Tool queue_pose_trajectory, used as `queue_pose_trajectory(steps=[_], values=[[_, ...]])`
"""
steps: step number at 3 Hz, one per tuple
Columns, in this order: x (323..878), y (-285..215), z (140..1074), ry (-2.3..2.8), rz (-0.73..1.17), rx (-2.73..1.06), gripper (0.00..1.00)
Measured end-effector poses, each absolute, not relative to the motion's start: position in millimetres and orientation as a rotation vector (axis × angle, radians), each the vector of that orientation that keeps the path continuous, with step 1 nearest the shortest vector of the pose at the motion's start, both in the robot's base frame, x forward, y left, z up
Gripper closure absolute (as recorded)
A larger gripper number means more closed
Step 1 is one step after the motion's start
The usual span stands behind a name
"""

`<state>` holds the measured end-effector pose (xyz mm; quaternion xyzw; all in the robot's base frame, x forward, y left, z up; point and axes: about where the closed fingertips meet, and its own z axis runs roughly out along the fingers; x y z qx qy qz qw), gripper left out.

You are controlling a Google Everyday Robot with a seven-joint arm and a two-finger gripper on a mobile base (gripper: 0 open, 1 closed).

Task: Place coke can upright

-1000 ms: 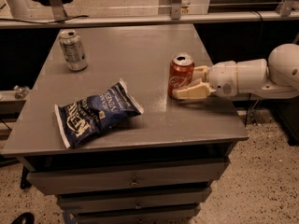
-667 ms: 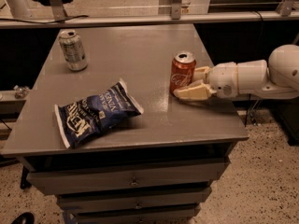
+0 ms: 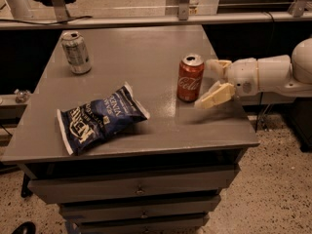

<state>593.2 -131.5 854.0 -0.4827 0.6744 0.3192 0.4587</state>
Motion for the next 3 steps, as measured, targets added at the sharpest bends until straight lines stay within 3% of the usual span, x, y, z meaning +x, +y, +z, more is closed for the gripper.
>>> queue_pose_trajectory(steps=[2, 3], values=[[592.5, -202.0, 908.2, 1.648, 0.69, -1.155, 0.0], [593.4, -204.4, 913.4, 1.641, 0.681, -1.156, 0.0]])
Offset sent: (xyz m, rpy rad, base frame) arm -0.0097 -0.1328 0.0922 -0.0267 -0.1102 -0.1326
